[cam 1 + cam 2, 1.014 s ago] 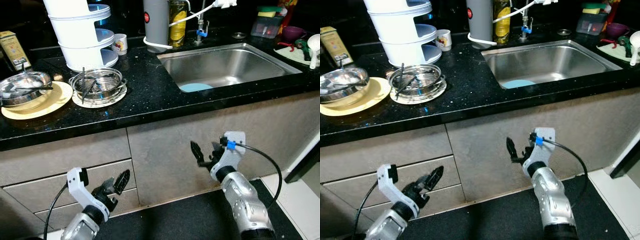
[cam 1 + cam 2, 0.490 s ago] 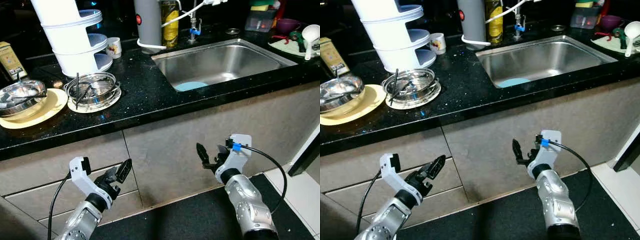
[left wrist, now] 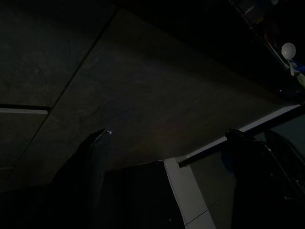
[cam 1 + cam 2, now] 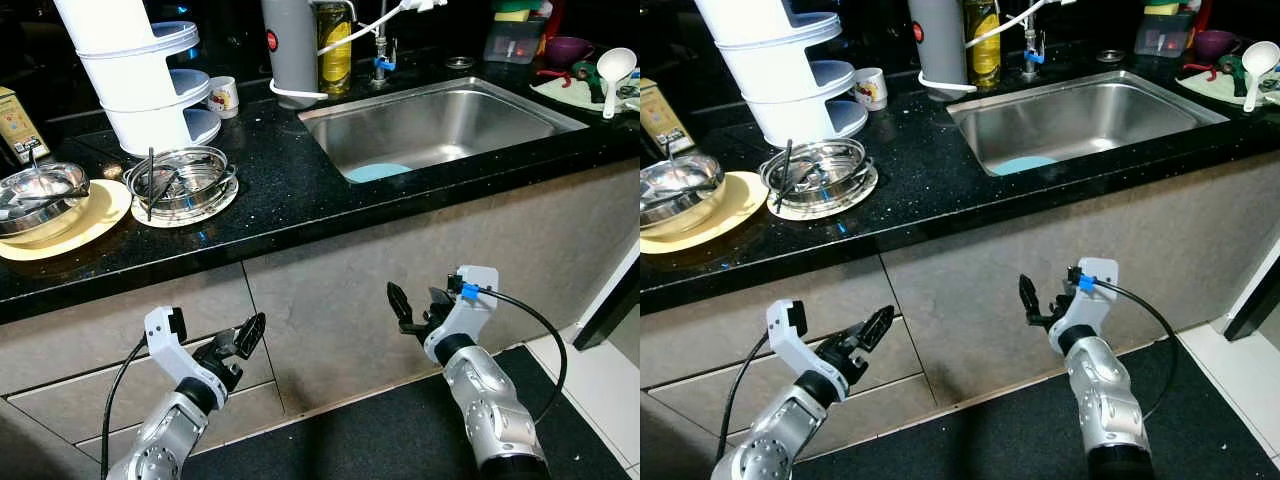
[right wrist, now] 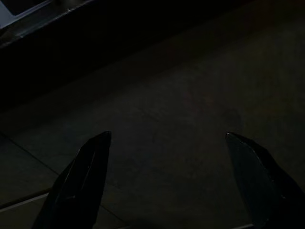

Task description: Kitchen organization

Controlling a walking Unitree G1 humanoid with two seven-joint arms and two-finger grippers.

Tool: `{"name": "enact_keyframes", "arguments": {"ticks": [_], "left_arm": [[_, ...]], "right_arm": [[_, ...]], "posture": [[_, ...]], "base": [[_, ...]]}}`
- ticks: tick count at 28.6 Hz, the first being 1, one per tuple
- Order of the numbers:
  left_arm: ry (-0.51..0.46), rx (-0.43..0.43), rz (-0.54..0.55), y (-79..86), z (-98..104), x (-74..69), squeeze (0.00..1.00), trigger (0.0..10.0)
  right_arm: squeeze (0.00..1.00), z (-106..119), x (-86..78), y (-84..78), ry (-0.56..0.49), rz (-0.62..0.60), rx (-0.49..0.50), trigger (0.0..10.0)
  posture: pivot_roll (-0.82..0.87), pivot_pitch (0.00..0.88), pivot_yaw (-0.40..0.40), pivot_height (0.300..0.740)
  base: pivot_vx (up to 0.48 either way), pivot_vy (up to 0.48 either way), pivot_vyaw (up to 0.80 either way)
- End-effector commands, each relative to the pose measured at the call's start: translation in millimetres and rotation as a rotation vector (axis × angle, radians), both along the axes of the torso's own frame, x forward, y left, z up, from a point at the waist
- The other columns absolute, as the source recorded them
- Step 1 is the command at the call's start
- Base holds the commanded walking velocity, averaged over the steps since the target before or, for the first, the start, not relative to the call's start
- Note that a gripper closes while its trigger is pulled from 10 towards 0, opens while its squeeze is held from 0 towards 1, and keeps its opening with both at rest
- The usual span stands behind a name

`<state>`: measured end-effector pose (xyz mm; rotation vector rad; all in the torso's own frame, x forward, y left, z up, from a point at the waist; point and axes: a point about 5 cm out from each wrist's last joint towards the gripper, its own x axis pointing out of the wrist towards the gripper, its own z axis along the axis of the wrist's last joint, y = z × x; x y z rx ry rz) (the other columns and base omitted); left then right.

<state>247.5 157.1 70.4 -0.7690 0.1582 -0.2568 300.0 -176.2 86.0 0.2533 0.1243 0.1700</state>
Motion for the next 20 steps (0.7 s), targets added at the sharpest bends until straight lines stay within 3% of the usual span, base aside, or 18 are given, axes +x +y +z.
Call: {"name": "enact_keyframes", "arguments": {"ticks": [1, 13, 20], "left_arm": [[0.007, 0.023, 0.014, 1.5, -0.9, 0.0, 0.00, 10.0], [0.022, 0.034, 0.006, 3.8, -4.9, 2.4, 0.00, 10.0], [0.031, 0.024, -0.006, 4.2, -7.1, 3.6, 0.00, 10.0]], "right_arm": [[0.00, 2.9, 0.9, 6.4, -0.010, 0.027, 0.014, 10.0], [0.00, -2.3, -1.8, -3.9, 0.004, -0.020, 0.034, 10.0], [0.00, -2.7, -0.6, 1.7, 0.004, 0.009, 0.038, 10.0]], "posture": [[-0.09, 0.000, 0.082, 0.740], [-0.10, 0.000, 0.095, 0.740], [-0.09, 0.000, 0.093, 0.740]], "base": [[0.000, 0.000, 0.00], [0.000, 0.000, 0.00], [0.000, 0.000, 0.00]]}}
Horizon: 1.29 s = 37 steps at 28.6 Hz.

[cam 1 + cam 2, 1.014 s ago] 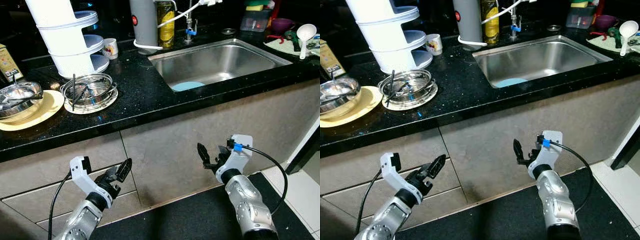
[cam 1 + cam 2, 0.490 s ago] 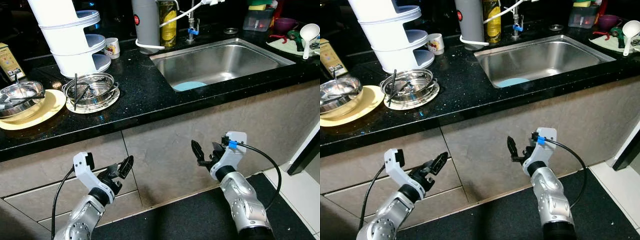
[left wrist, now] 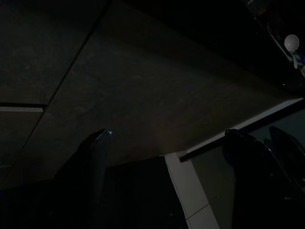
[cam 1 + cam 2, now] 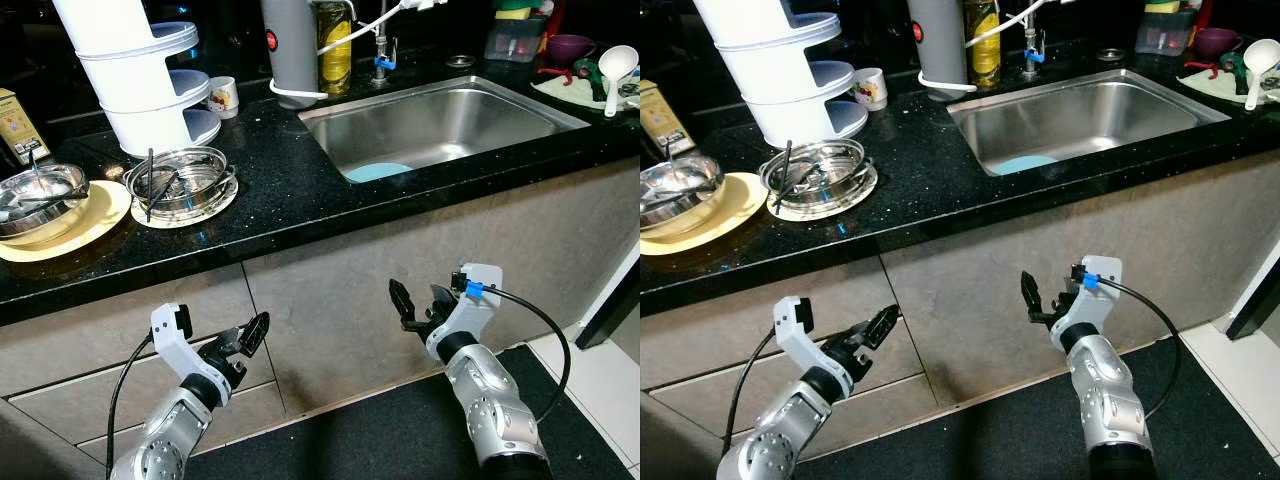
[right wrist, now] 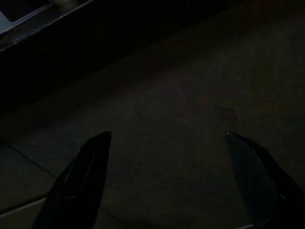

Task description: Kitchen organization

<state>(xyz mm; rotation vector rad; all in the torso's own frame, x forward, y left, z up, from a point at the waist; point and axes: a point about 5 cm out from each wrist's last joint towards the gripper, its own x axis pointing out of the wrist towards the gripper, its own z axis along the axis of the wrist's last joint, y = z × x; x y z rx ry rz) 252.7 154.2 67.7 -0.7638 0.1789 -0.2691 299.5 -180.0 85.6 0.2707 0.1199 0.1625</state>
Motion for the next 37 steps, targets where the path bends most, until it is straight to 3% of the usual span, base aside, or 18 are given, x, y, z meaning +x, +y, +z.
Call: {"name": "enact_keyframes", "arguments": {"ticks": [1, 7, 21, 30, 35, 37], "left_arm": [[0.016, 0.016, 0.020, 8.5, -4.3, -1.4, 0.00, 10.0], [0.029, -0.009, 0.023, 12.8, -4.5, 0.6, 0.00, 10.0], [0.020, 0.000, 0.015, 13.6, -2.9, 2.1, 0.00, 10.0], [-0.057, 0.100, -0.019, 9.6, 6.7, 5.1, 0.00, 10.0], [-0.077, 0.224, 0.026, 8.4, 13.8, 10.7, 0.00, 10.0], [-0.077, 0.224, 0.026, 8.4, 13.8, 10.7, 0.00, 10.0]], "right_arm": [[0.00, -2.5, 0.9, 6.2, 0.007, 0.024, 0.029, 10.0], [0.00, -1.2, 2.9, 9.3, -0.002, 0.049, 0.049, 10.0], [0.00, -1.7, 3.2, 9.4, -0.005, 0.065, 0.081, 10.0], [0.00, 0.0, 2.7, 11.4, -0.023, 0.105, 0.089, 10.0], [0.00, 1.0, 2.1, 13.6, -0.037, 0.160, 0.112, 10.0], [0.00, 1.0, 2.1, 13.6, -0.037, 0.160, 0.112, 10.0]], "posture": [[-0.08, 0.000, 0.089, 0.740], [-0.07, 0.000, 0.088, 0.740], [-0.07, 0.000, 0.086, 0.740], [-0.08, 0.000, 0.093, 0.740], [-0.06, 0.000, 0.081, 0.740], [-0.06, 0.000, 0.081, 0.740]], "base": [[0.000, 0.000, 0.00], [0.000, 0.000, 0.00], [0.000, 0.000, 0.74], [0.000, 0.000, 0.77], [0.000, 0.000, 0.77], [0.000, 0.000, 0.77]]}}
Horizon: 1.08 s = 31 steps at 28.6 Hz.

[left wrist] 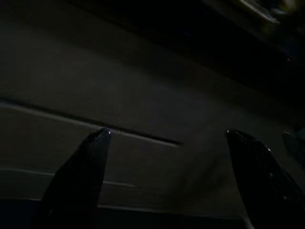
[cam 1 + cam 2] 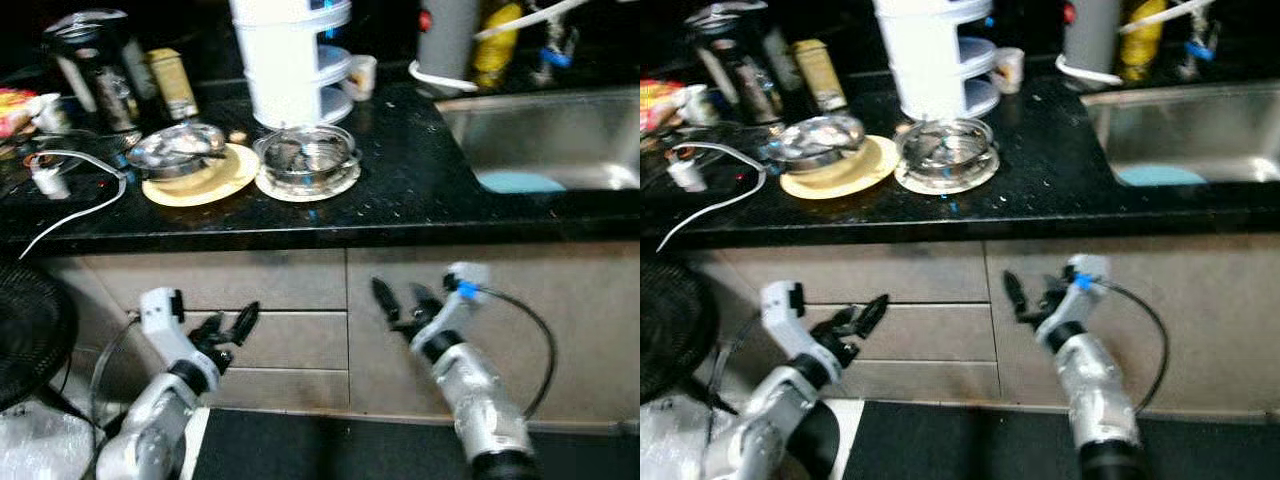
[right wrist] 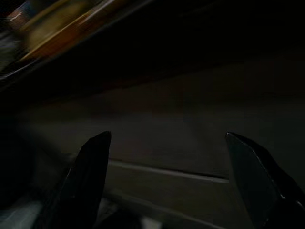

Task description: Kitchen organization

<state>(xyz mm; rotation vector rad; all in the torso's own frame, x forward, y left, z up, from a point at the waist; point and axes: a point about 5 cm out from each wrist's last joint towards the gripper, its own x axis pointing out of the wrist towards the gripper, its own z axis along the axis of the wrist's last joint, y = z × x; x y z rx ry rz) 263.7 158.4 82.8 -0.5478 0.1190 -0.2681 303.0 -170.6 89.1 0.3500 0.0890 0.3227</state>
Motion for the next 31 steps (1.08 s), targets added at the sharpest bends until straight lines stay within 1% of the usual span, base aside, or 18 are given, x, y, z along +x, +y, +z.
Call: {"name": "enact_keyframes", "arguments": {"ticks": [1, 4, 5, 7, 9, 11, 12, 13, 15, 17, 18, 20, 21, 22, 24, 25, 30, 31], "left_arm": [[-0.003, 0.048, 0.019, 2.3, 1.8, 1.4, 0.00, 10.0], [-0.048, 0.012, -0.042, -9.4, 22.7, 5.5, 0.00, 10.0], [-0.048, 0.012, -0.042, -9.4, 22.7, 5.5, 0.00, 10.0], [-0.117, 0.052, -0.039, -10.2, 38.2, 8.1, 0.00, 10.0], [-0.117, 0.052, -0.039, -10.2, 38.2, 8.1, 0.00, 10.0], [-0.166, 0.113, 0.009, -4.8, 46.6, 11.7, 0.00, 10.0], [-0.166, 0.113, 0.009, -4.8, 46.6, 11.7, 0.00, 10.0], [-0.175, 0.130, 0.025, -0.6, 49.1, 12.9, 0.00, 10.0], [-0.175, 0.130, 0.025, -0.6, 49.1, 12.9, 0.00, 10.0], [-0.205, 0.163, 0.068, 6.1, 52.9, 14.0, 0.00, 10.0], [-0.205, 0.163, 0.068, 6.1, 52.9, 14.0, 0.00, 10.0], [-0.188, 0.088, 0.068, 6.1, 52.9, 12.7, 0.00, 10.0], [-0.188, 0.088, 0.068, 6.1, 52.9, 12.7, 0.00, 10.0], [-0.179, 0.070, 0.067, 5.8, 53.2, 12.1, 0.00, 10.0], [-0.179, 0.070, 0.067, 5.8, 53.2, 12.1, 0.00, 10.0], [-0.191, 0.066, 0.043, 2.1, 57.8, 12.0, 0.00, 10.0], [-0.200, 0.071, 0.012, -1.8, 60.1, 11.9, 0.00, 10.0], [-0.219, 0.078, -0.012, -5.9, 61.8, 11.3, 0.00, 10.0]], "right_arm": [[0.00, -1.5, -1.5, 4.9, 0.001, 0.033, 0.030, 10.0], [0.00, 12.6, -1.6, 11.0, -0.068, 0.132, 0.074, 10.0], [0.00, 12.6, -1.6, 11.0, -0.068, 0.132, 0.074, 10.0], [0.00, 34.3, 3.1, 22.6, -0.142, 0.197, 0.122, 10.0], [0.00, 34.3, 3.1, 22.6, -0.142, 0.197, 0.122, 10.0], [0.00, 59.1, 6.6, 38.6, -0.225, 0.267, 0.160, 10.0], [0.00, 59.1, 6.6, 38.6, -0.225, 0.267, 0.160, 10.0], [0.00, 75.0, 7.7, 47.8, -0.276, 0.296, 0.178, 10.0], [0.00, 75.0, 7.7, 47.8, -0.276, 0.296, 0.178, 10.0], [0.00, 101.8, 8.0, 57.6, -0.354, 0.332, 0.225, 10.0], [0.00, 101.8, 8.0, 57.6, -0.354, 0.332, 0.225, 10.0], [0.00, 128.7, 9.0, 55.8, -0.425, 0.333, 0.338, 10.0], [0.00, 128.7, 9.0, 55.8, -0.425, 0.333, 0.338, 10.0], [0.00, 137.3, 8.9, 54.2, -0.449, 0.336, 0.376, 10.0], [0.00, 137.3, 8.9, 54.2, -0.449, 0.336, 0.376, 10.0], [0.00, 157.8, 10.8, 50.3, -0.510, 0.300, 0.358, 10.0], [0.00, 170.1, 13.3, 47.2, -0.552, 0.249, 0.293, 10.0], [0.00, 174.4, 18.7, 41.6, -0.553, 0.165, 0.204, 10.0]], "posture": [[-0.06, 0.000, 0.078, 0.740], [-0.04, 0.000, 0.074, 0.740], [-0.04, 0.000, 0.074, 0.740], [-0.03, 0.000, 0.073, 0.740], [-0.03, 0.000, 0.073, 0.740], [-0.03, 0.000, 0.071, 0.740], [-0.03, 0.000, 0.071, 0.740], [-0.02, 0.000, 0.071, 0.740], [-0.02, 0.000, 0.071, 0.740], [-0.02, 0.000, 0.070, 0.740], [-0.02, 0.000, 0.070, 0.740], [-0.02, 0.000, 0.071, 0.740], [-0.02, 0.000, 0.071, 0.740], [-0.02, 0.000, 0.071, 0.740], [-0.02, 0.000, 0.071, 0.740], [-0.02, 0.000, 0.072, 0.740], [-0.02, 0.000, 0.070, 0.740], [-0.02, 0.000, 0.069, 0.740]], "base": [[0.000, 0.000, 0.77], [0.000, 0.000, 0.77], [0.000, 0.000, 0.77], [0.000, 0.000, 0.77], [0.000, 0.000, 0.77], [0.000, 0.000, 0.77], [0.000, 0.000, 0.77], [0.000, 0.000, 0.74], [0.000, 0.000, 0.74], [0.000, 0.000, 0.37], [0.000, 0.000, 0.00], [0.000, 0.000, 0.00], [0.000, 0.000, 0.00], [0.000, 0.000, 0.00], [0.000, 0.000, 0.00], [0.000, 0.000, 0.00], [0.000, 0.000, 0.00], [0.000, 0.000, 0.00]]}}
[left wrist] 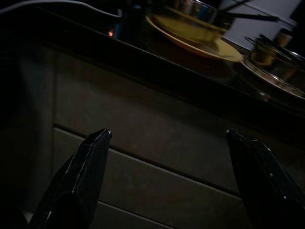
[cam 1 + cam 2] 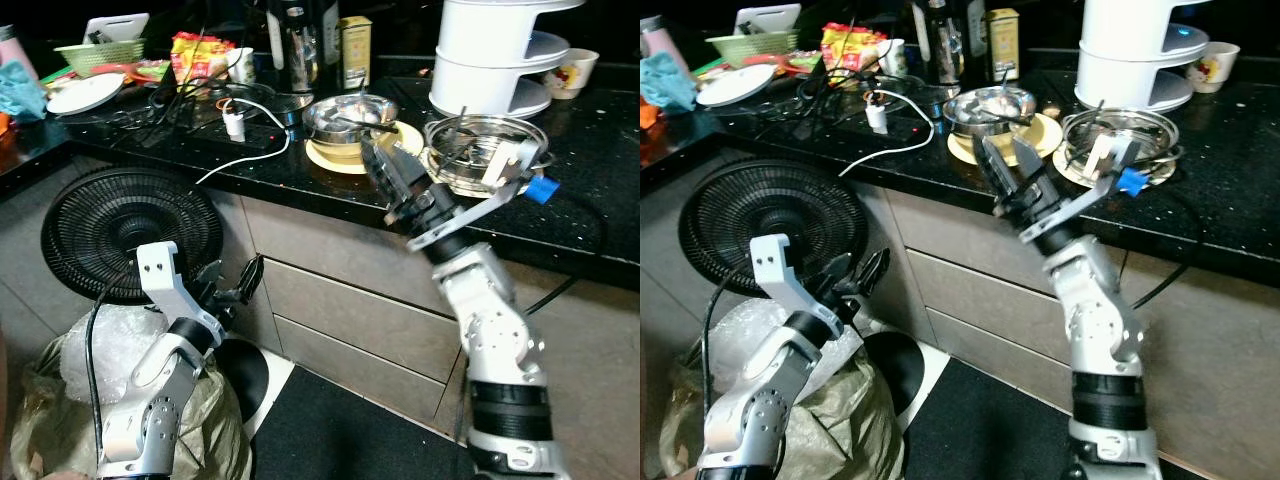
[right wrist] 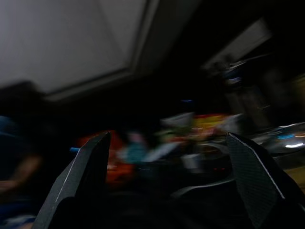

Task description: Kitchen organization

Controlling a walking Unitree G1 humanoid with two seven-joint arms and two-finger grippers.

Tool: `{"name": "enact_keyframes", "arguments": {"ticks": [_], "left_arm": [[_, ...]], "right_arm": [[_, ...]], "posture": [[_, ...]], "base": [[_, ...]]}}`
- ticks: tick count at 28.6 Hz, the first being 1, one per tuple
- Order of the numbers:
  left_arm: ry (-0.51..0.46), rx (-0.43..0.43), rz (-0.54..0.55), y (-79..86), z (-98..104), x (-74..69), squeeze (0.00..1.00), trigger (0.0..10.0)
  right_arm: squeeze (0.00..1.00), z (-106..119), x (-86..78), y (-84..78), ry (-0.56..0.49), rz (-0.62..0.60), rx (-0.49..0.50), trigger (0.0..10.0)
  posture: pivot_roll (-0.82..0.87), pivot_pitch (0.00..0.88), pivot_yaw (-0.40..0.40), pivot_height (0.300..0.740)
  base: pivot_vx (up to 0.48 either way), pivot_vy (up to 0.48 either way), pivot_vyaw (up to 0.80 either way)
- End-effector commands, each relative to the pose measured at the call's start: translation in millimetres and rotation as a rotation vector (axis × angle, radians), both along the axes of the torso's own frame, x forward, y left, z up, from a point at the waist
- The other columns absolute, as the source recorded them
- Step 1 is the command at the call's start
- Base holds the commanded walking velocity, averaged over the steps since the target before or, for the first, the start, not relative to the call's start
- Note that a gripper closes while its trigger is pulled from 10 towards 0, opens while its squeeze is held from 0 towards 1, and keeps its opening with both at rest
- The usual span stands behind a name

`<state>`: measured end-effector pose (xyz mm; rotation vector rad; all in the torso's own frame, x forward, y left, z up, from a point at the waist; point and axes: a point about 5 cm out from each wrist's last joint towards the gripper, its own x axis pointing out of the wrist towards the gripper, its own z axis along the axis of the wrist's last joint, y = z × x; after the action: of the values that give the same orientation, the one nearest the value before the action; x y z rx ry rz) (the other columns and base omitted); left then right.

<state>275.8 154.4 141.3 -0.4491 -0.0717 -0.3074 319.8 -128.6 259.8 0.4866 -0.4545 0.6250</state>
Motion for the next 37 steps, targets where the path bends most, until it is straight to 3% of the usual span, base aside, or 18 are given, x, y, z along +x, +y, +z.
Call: {"name": "enact_keyframes", "arguments": {"ticks": [1, 10, 30, 37], "left_arm": [[-0.023, 0.018, -0.030, -3.5, 4.2, -1.1, 0.00, 10.0], [-0.062, 0.031, -0.046, -6.3, 11.4, -1.5, 0.00, 10.0], [-0.074, 0.046, -0.108, -17.1, 11.1, -6.9, 0.00, 10.0], [-0.065, 0.054, -0.188, -29.8, 7.7, -13.3, 0.00, 10.0]], "right_arm": [[0.00, 4.3, 5.1, -3.9, 0.011, -0.092, -0.031, 10.0], [0.00, 5.6, 10.0, -14.4, 0.074, -0.160, -0.014, 10.0], [0.00, -0.6, 10.0, -12.4, 0.055, -0.225, -0.137, 10.0], [0.00, -1.2, 10.1, -18.5, 0.047, -0.253, -0.161, 10.0]], "posture": [[-0.02, 0.000, 0.069, 0.740], [-0.02, 0.000, 0.068, 0.740], [-0.02, 0.000, 0.067, 0.740], [-0.01, 0.000, 0.064, 0.740]], "base": [[0.000, 0.000, 0.00], [0.224, 0.000, -0.53], [0.440, 0.000, 0.00], [0.000, 0.000, 0.00]]}}
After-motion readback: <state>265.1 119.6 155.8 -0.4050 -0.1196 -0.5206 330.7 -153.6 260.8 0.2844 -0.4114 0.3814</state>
